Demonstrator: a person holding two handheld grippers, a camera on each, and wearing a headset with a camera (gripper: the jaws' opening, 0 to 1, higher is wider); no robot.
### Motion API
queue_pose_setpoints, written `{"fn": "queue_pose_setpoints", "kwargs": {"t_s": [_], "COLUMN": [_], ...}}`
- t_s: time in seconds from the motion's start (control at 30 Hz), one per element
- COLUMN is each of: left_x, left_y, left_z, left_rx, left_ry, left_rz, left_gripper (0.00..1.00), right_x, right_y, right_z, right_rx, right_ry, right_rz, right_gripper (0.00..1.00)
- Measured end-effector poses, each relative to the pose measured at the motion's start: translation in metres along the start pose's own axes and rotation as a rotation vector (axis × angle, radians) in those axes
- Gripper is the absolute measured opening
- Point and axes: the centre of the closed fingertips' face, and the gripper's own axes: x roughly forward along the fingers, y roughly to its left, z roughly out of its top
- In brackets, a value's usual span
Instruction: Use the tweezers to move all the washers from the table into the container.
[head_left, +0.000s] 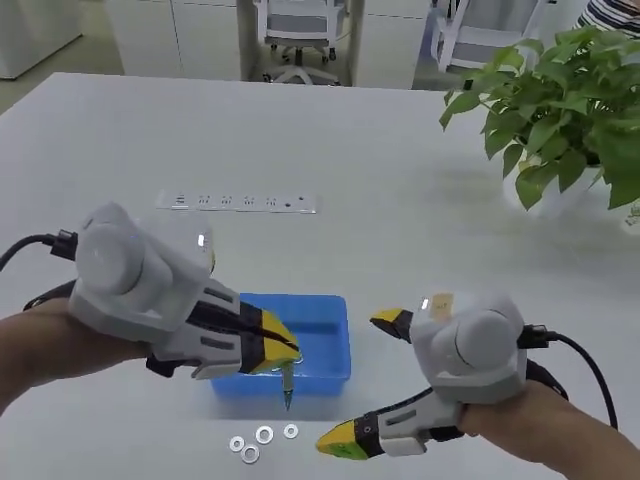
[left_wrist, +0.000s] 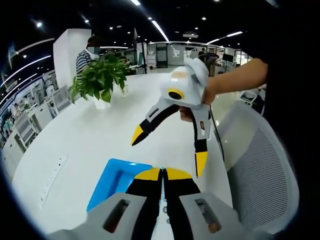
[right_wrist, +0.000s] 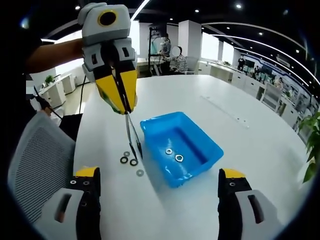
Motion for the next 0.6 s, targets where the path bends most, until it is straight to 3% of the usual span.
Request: {"fn": "queue_pose_setpoints", "kwargs": {"t_s": [0.6], "left_x": [0.012], "left_y": [-0.009], "left_z": [-0.015], "left_rx": [-0.009], "left_ry": [0.007], "left_rz": [-0.034], "left_gripper": [0.05], "right_x": [0.003], "right_y": [0.012], "right_z": [-0.01], "right_rx": [-0.007], "right_ry": [0.012], "right_rz": [0.024], "right_gripper": [1.0]}}
